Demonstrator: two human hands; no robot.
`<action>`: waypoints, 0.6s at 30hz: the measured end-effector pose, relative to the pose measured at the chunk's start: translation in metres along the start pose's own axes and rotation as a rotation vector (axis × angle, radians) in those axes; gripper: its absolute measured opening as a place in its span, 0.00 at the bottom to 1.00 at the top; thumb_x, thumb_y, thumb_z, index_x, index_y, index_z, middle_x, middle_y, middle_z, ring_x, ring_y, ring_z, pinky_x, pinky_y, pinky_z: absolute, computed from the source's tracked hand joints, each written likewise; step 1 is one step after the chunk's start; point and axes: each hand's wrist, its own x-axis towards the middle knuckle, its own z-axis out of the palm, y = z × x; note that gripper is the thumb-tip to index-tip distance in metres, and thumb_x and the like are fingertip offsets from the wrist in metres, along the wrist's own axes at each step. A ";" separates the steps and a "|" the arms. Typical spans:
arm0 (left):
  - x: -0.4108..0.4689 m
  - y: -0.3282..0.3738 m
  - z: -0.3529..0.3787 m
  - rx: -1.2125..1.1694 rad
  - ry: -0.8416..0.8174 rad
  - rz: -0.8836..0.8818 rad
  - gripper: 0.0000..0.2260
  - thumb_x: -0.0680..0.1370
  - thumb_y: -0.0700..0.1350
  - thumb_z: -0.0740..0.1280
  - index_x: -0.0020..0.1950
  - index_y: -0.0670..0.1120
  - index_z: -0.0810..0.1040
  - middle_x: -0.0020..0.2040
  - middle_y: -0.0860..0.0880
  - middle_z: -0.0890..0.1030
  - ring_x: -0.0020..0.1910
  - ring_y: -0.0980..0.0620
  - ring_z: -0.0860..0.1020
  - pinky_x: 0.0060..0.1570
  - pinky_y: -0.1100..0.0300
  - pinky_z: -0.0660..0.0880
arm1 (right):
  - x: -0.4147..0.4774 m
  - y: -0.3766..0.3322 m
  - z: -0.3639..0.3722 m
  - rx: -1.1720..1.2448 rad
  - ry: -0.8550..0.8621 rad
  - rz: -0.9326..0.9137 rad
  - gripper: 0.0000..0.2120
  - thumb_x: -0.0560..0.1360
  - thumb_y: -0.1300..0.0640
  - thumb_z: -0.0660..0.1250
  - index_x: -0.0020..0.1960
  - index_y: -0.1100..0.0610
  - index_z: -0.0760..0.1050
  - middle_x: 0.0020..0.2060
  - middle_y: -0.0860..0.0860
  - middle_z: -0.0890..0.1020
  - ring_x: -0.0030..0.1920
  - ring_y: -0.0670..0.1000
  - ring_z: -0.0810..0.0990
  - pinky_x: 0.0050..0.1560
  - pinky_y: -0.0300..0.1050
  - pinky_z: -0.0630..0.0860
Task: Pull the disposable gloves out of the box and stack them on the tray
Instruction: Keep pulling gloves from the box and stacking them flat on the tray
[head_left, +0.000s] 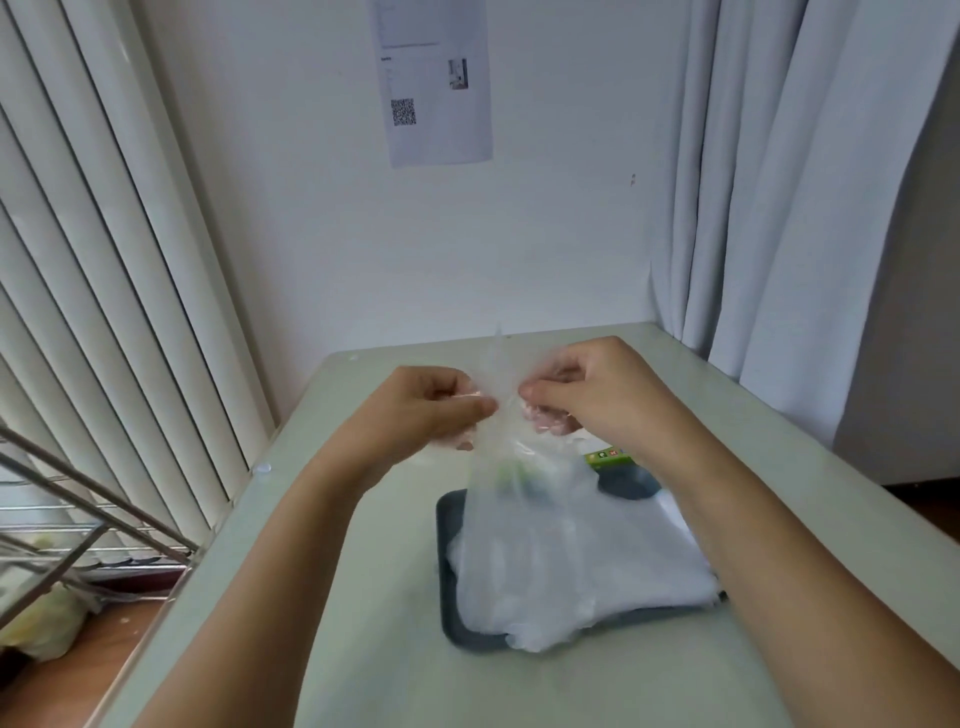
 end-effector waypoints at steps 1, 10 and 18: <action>0.000 -0.004 -0.002 -0.052 -0.003 -0.042 0.08 0.76 0.45 0.70 0.42 0.41 0.82 0.33 0.48 0.79 0.33 0.54 0.77 0.38 0.65 0.76 | 0.000 -0.002 -0.001 0.033 0.001 0.007 0.06 0.73 0.66 0.68 0.41 0.71 0.76 0.30 0.59 0.79 0.28 0.52 0.77 0.34 0.43 0.76; -0.015 -0.042 0.023 -0.244 -0.250 -0.239 0.13 0.77 0.47 0.68 0.55 0.39 0.80 0.52 0.43 0.84 0.50 0.49 0.83 0.46 0.63 0.78 | -0.011 0.008 -0.020 0.006 0.154 0.032 0.10 0.72 0.62 0.69 0.37 0.69 0.74 0.27 0.55 0.79 0.33 0.58 0.84 0.42 0.60 0.81; 0.008 -0.058 0.036 -0.402 -0.192 -0.366 0.07 0.76 0.43 0.67 0.45 0.39 0.80 0.39 0.43 0.81 0.35 0.50 0.79 0.35 0.62 0.78 | -0.037 0.055 -0.043 0.240 0.195 0.294 0.08 0.75 0.66 0.67 0.38 0.62 0.73 0.29 0.60 0.76 0.28 0.53 0.81 0.30 0.43 0.80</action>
